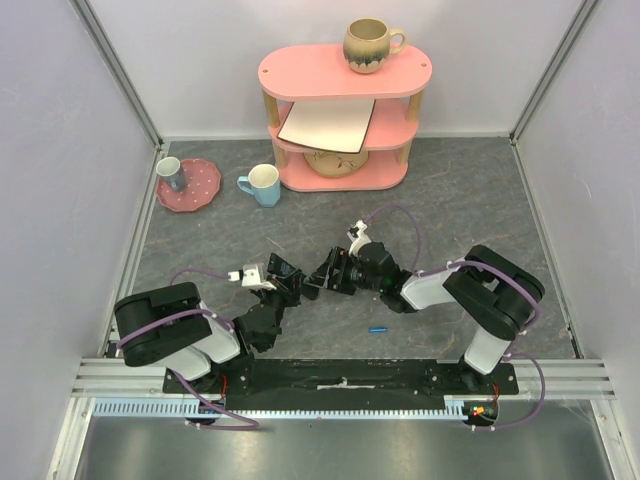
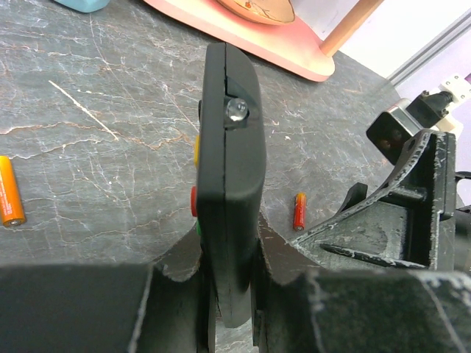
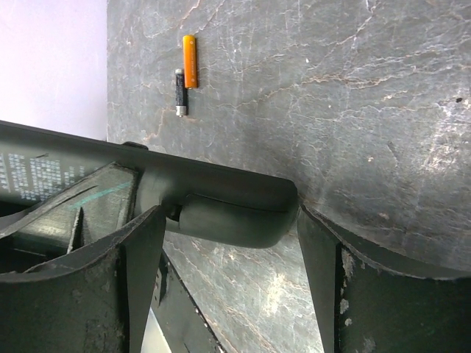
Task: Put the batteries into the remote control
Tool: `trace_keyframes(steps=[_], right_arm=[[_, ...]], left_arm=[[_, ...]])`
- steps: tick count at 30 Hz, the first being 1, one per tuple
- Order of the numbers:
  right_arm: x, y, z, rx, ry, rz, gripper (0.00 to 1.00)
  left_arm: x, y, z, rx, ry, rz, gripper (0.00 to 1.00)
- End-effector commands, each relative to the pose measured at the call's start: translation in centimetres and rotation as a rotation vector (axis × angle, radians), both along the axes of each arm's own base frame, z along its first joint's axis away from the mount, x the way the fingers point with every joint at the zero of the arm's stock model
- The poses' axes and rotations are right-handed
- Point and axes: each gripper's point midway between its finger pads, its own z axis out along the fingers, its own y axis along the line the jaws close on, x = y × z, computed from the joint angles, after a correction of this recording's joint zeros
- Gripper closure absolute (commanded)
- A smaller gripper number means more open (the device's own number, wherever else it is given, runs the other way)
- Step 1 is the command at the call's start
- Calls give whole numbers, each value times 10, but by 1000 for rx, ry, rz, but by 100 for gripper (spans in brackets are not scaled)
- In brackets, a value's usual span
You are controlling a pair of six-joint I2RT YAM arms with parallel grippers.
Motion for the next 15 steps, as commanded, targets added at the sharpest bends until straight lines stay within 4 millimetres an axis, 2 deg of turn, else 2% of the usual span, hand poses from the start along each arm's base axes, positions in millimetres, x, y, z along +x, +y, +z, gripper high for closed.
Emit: trace_keyframes(steps=[1, 12, 15], right_arm=[[5, 9, 8, 38, -21, 7, 22], [0, 6, -11, -2, 10, 21, 24], [-3, 4, -18, -26, 24, 25, 28]], left_arm=[[-1, 4, 47, -182, -117, 9, 98], [-1, 2, 48, -183, -118, 2, 98], [-1, 2, 48, -183, -119, 4, 98]])
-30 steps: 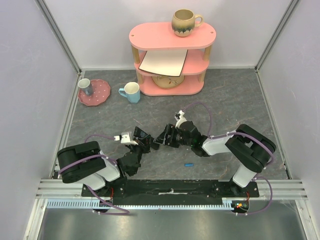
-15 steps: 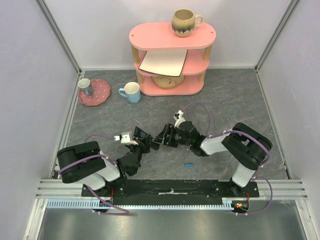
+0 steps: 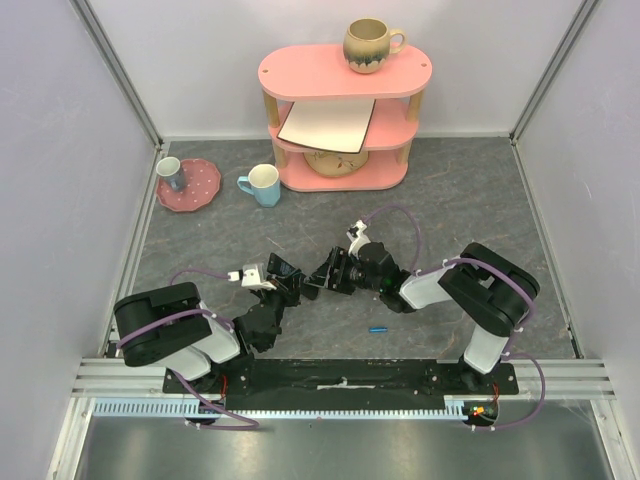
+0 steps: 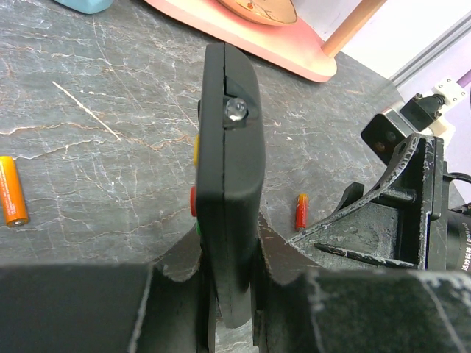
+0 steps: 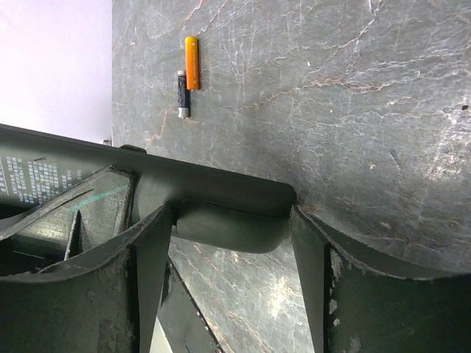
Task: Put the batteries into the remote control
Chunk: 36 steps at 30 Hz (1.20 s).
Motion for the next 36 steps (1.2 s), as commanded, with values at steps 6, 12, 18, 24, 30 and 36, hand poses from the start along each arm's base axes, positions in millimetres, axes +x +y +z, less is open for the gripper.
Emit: trace_keyframes(steps=[6, 12, 18, 24, 30, 36], right_arm=[[-5, -4, -18, -62, 28, 11, 37], [-7, -5, -17, -68, 25, 12, 37], [-7, -7, -17, -74, 25, 8, 37], [-6, -10, -8, -69, 6, -3, 37], [4, -6, 34, 76, -71, -32, 28], [7, 5, 46, 117, -84, -4, 28]], left_arm=[[-1, 2, 48, -184, -119, 3, 98], [-1, 2, 48, -187, -119, 1, 98], [-1, 4, 49, -188, -120, 9, 98], [-1, 5, 48, -185, -119, 11, 98], [-2, 6, 46, -189, -113, 9, 98], [-1, 4, 47, -187, -115, 7, 98]])
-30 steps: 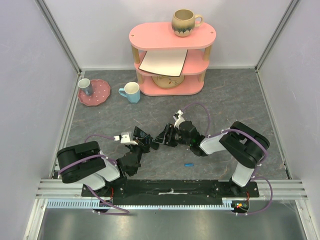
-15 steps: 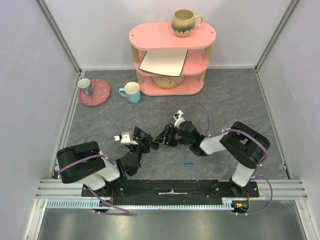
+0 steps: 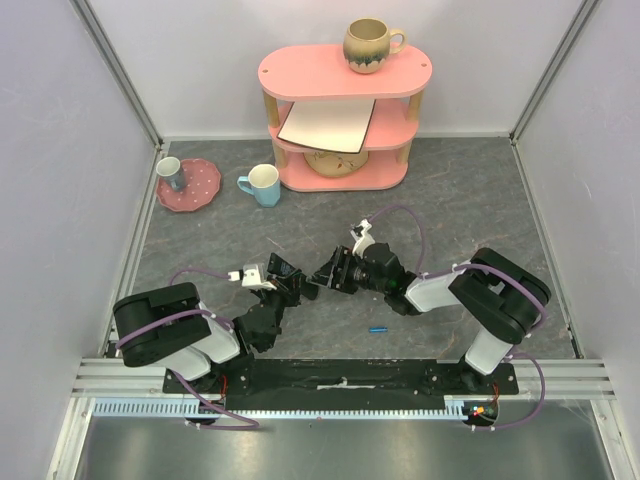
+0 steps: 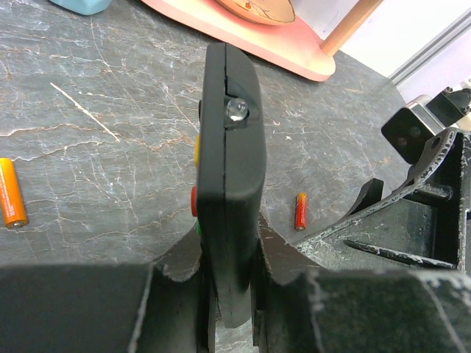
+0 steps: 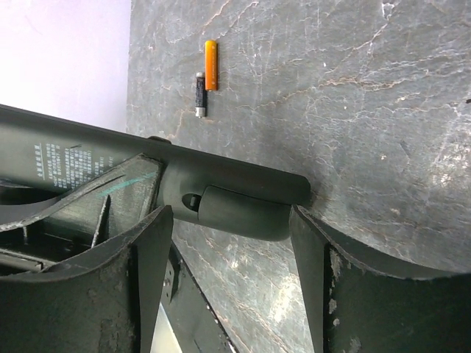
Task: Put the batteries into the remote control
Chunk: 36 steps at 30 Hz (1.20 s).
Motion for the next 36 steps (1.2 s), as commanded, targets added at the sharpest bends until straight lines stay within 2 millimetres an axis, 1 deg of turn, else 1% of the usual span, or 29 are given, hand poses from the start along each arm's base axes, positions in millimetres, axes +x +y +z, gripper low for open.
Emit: trace_keyframes(steps=[1, 8, 23, 36], right_arm=[[8, 13, 31, 93, -58, 14, 27], [8, 16, 21, 76, -37, 26, 26], [10, 15, 3, 21, -8, 21, 29], [4, 16, -12, -27, 10, 43, 32]], left_arm=[[-1, 4, 47, -194, -113, 10, 98], [-1, 3, 47, -197, -112, 3, 98], [-2, 0, 49, -204, -115, -7, 98], [-2, -2, 50, -201, -119, -13, 98]])
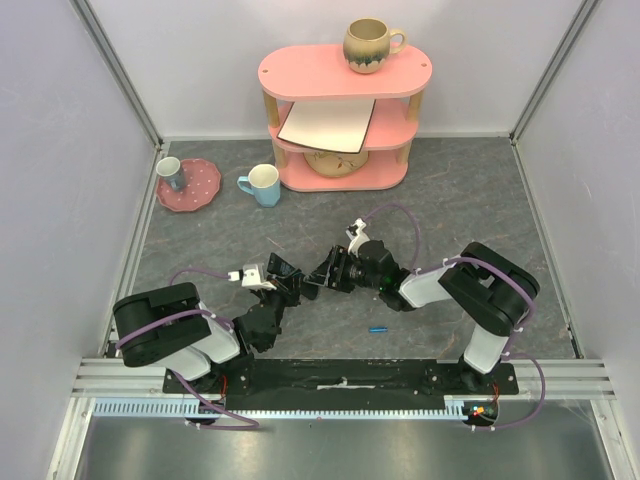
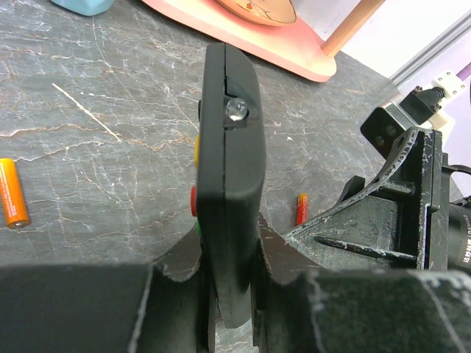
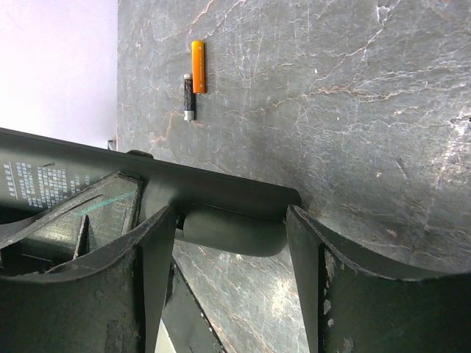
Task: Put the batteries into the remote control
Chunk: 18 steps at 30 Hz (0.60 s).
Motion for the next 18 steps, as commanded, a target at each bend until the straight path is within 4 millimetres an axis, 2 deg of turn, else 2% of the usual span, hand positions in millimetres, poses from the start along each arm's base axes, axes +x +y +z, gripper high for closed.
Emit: trace_keyframes(steps=[1, 18], right_arm=[[-1, 8, -2, -13, -12, 25, 32], [-5, 2, -16, -68, 10, 23, 35]], left_arm=[[-2, -2, 50, -199, -119, -15, 98], [-1, 0, 53, -197, -127, -7, 98]])
